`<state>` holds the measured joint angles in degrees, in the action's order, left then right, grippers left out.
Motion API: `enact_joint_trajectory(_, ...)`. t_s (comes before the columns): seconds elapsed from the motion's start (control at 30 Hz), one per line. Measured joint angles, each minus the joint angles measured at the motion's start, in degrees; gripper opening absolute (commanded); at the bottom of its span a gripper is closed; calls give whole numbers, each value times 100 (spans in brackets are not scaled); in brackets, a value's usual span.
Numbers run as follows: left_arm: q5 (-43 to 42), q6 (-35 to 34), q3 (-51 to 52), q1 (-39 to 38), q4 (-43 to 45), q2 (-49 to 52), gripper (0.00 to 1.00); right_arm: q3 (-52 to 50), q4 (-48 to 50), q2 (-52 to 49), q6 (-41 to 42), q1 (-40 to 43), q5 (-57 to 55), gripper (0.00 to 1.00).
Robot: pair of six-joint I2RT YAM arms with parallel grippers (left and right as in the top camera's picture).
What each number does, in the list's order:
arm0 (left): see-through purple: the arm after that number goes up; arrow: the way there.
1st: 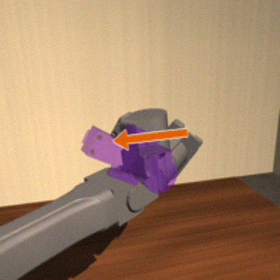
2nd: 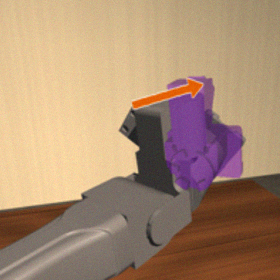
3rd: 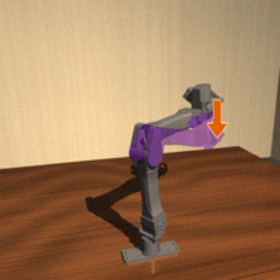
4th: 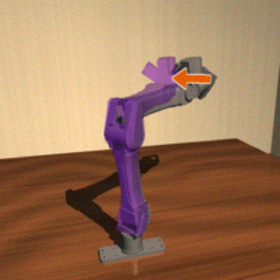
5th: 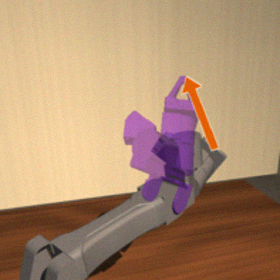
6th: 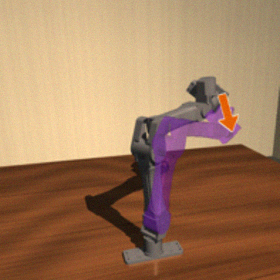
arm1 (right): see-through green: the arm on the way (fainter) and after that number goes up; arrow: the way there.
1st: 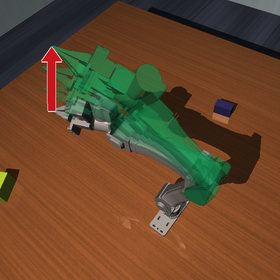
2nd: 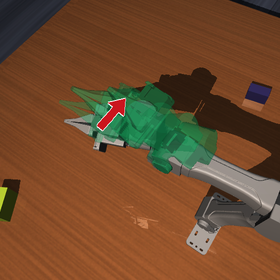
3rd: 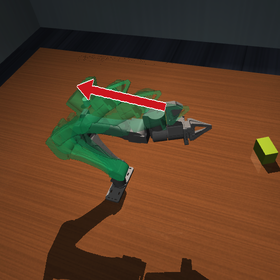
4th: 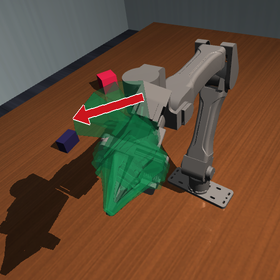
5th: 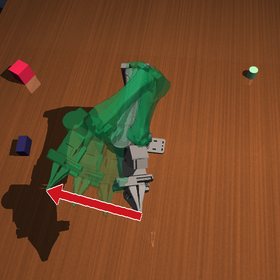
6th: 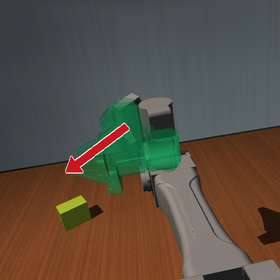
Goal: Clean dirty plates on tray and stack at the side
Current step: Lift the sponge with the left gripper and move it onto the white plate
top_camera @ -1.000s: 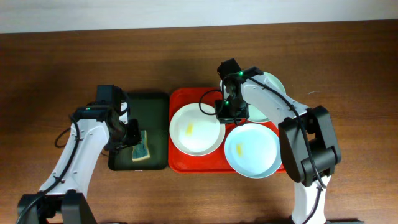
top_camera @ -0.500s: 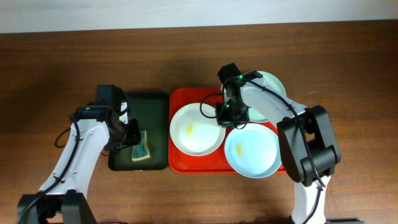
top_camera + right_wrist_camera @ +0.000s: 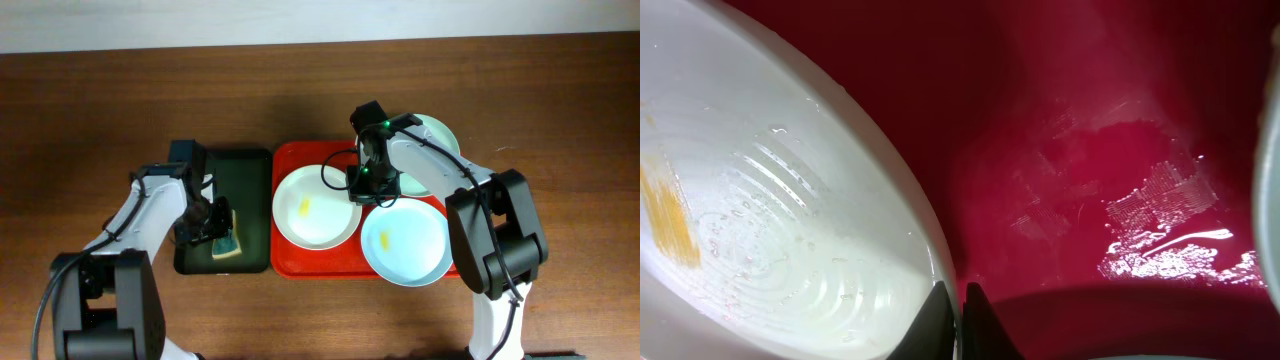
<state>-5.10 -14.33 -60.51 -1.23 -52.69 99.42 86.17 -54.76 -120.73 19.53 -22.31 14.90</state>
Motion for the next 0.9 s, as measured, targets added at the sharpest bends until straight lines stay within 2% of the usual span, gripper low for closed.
enact_joint_trajectory(0.2, 4, 170, -407, -87, -256, 46, 29, -7, 9, 0, -2, 0, 0, 6)
enact_joint_trajectory(0.37, 350, 361, -433, -643, -278, 46, 30, -15, 20, 0, 0, 0, 0, 6)
enact_joint_trajectory(0.43, 555, 295, -433, -673, -282, 46, 29, -26, 37, 0, -2, 0, 0, 10)
enact_joint_trajectory(0.57, 769, 140, -433, -599, -315, 46, 26, -101, 155, 0, 22, 0, -2, 10)
enact_joint_trajectory(0.9, 835, -140, -433, -586, -319, 81, 27, -101, 153, 0, 20, 0, 0, 10)
